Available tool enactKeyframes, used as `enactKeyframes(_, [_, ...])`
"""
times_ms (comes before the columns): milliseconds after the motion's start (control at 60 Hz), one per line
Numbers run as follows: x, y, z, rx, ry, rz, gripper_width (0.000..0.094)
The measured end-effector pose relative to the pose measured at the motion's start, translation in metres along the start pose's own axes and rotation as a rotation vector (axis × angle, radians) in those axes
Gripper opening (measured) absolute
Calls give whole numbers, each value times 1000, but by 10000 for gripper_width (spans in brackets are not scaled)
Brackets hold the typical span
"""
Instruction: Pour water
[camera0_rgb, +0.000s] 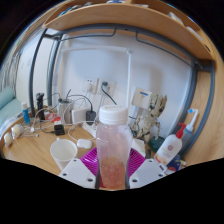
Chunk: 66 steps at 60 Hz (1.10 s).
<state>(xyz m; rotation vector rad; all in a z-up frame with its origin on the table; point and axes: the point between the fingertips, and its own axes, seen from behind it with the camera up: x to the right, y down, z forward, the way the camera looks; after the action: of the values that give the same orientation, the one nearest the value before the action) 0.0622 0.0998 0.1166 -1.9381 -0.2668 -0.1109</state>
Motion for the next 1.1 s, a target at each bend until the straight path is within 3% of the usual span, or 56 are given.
enactKeyframes(233, [-5, 11, 27, 71, -26, 144, 346])
enactKeyframes(450, [0, 17, 32, 132, 9, 211, 354])
enactKeyframes(600, [-2, 15, 31, 143, 11, 191, 443])
enactKeyframes(650, [-3, 19, 30, 121, 7, 195, 492])
enactKeyframes(800, [-8, 55, 15, -3, -10, 252, 866])
enactKeyframes(967, [-4, 90, -43, -109, 14, 264, 861])
enactKeyframes(1100, [-5, 86, -95, -159, 2, 291, 857])
